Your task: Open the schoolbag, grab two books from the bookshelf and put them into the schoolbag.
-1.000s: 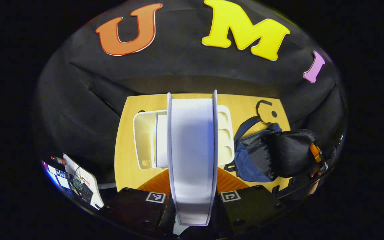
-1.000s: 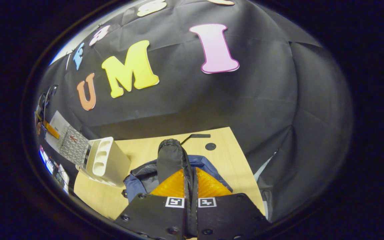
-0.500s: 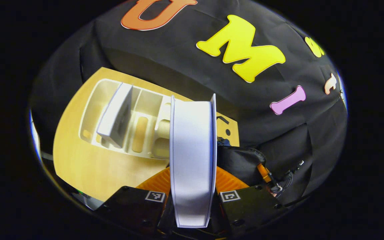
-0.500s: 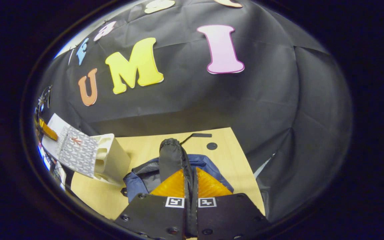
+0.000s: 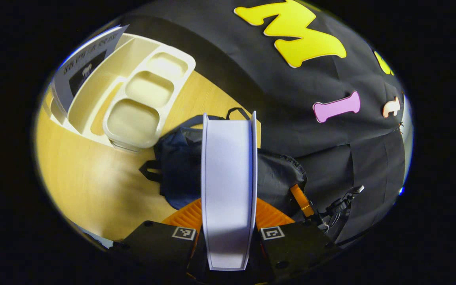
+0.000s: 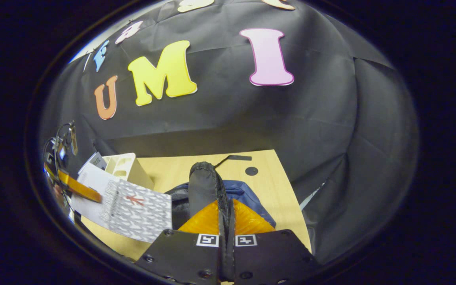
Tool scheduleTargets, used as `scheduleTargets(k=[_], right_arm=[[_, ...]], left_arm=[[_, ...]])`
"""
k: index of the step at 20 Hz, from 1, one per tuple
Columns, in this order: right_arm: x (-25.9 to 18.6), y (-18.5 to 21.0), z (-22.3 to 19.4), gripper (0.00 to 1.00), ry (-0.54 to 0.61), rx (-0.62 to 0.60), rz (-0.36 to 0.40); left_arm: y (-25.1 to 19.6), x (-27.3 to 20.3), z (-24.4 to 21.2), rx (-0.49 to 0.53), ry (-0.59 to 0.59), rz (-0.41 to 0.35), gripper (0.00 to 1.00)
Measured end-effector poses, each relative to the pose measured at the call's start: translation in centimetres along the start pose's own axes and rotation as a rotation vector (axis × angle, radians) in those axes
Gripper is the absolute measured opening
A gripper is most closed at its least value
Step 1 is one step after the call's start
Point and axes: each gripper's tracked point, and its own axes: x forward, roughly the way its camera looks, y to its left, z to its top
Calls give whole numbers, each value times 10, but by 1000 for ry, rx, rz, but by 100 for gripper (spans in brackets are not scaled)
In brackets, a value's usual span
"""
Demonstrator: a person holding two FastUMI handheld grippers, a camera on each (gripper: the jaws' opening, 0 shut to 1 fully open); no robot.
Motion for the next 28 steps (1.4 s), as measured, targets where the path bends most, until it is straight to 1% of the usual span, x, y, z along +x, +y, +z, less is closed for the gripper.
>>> scheduleTargets(k=[2, 3, 4, 5, 6, 7, 8, 10, 11, 12, 14, 15, 16, 17, 18, 19, 20, 21, 22, 25, 26, 27, 28], right_arm=[[0, 0, 0, 1, 3, 4, 0], [0, 0, 1, 1, 7, 6, 1], [-1, -1, 0, 1, 10, 7, 2], [-2, -1, 1, 3, 14, 7, 1], [-2, -1, 2, 3, 16, 2, -3], [-3, -1, 4, 3, 17, 0, -4], [-4, -1, 5, 0, 20, -1, -5], [-6, -2, 7, 1, 24, -2, -8], [-7, -3, 10, 3, 22, -7, -14], [-9, -2, 12, 0, 17, -8, -17], [-11, -1, 13, 1, 22, -14, -17], [-12, -1, 15, 3, 22, -21, -19], [-12, -1, 16, 1, 23, -30, -20], [-13, 0, 19, 1, 21, -37, -20], [-14, 1, 20, 1, 22, -44, -19], [-15, 1, 21, 1, 24, -50, -18], [-15, 0, 22, 1, 21, -52, -19], [-15, 1, 24, 3, 18, -53, -19], [-17, 1, 23, 1, 18, -57, -19], [-15, 4, 21, 1, 20, -72, -17], [-15, 4, 20, 3, 20, -79, -16], [-16, 5, 20, 3, 20, -85, -15], [-16, 6, 20, 3, 21, -88, -13]], left_arm=[[11, 27, -5, 21, 2, 19, 45], [18, 38, -8, 28, 5, 39, 46], [23, 48, -10, 27, 5, 46, 44], [24, 56, -10, 18, 6, 41, 45], [23, 63, -11, 4, 6, 30, 45], [21, 70, -13, -8, 2, 14, 45], [19, 75, -12, -18, -5, -5, 45], [10, 85, -10, -26, -24, -53, 45], [7, 90, -10, -23, -31, -76, 45], [5, 95, -12, -9, -39, -95, 45], [3, 104, -17, 3, -44, -129, 45], [0, 111, -21, 4, -41, -146, 45], [-1, 118, -24, 5, -35, -159, 45], [-4, 125, -29, 10, -32, -173, 45], [-7, 131, -32, 18, -28, -189, 47], [-10, 139, -33, 24, -25, -203, 45], [-13, 146, -33, 23, -22, -222, 45], [-14, 155, -33, 14, -23, -241, 45], [-14, 163, -35, -1, -19, -255, 45], [-14, 186, -36, -62, -11, -294, 45], [-13, 191, -35, -85, -9, -307, 45], [-12, 196, -36, -104, -10, -317, 48], [-11, 201, -35, -114, -12, -328, 45]])
